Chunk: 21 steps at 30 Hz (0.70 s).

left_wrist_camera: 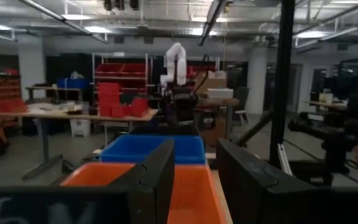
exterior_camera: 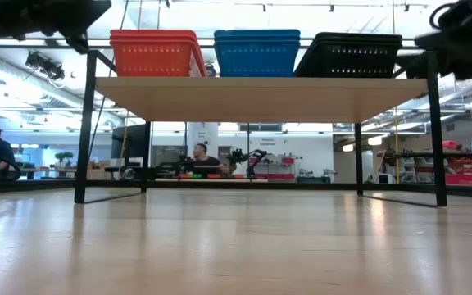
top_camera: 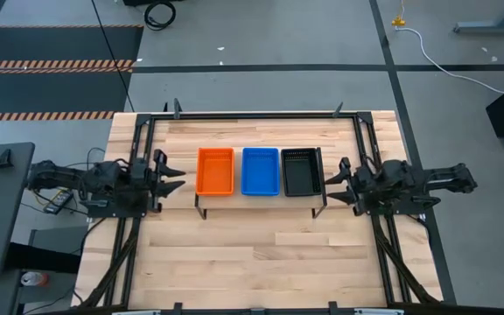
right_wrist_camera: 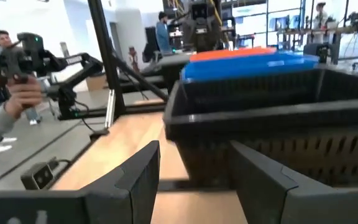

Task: Stack baskets on shelf by color
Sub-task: Return to Home Position

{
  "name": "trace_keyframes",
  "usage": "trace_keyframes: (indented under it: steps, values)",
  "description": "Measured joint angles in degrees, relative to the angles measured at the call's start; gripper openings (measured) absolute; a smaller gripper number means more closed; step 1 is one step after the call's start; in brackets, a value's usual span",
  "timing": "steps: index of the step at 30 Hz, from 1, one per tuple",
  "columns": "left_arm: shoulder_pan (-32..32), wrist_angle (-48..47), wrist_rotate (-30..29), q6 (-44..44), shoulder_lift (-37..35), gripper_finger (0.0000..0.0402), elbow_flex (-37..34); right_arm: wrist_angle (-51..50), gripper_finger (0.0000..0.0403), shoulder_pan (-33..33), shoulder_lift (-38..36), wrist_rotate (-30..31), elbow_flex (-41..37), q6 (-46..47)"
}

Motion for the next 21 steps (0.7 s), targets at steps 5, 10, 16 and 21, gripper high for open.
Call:
trace_keyframes:
  steps: [5,10,16,21]
  values:
    - [0.0,-5.2,0.1,-1.4,-7.4,0.0125,-2.1,4.8,0.0194,0.0,-0.2,0.8,-3.9,-0.1]
    - [0.0,-5.5,0.5,-1.7,-13.9,0.0125,-7.7,4.8,0.0194,0.4,-0.2,0.2,-4.0,0.0]
    - [0.0,-5.2,2.2,-4.6,-13.3,0.0125,-9.5,4.6,0.0194,1.2,-0.2,0.0,-4.0,0.1]
    - [-1.3,-12.4,6.3,-8.1,-13.3,0.0125,-9.5,4.4,0.0194,1.2,-0.1,-0.2,-4.0,-0.2]
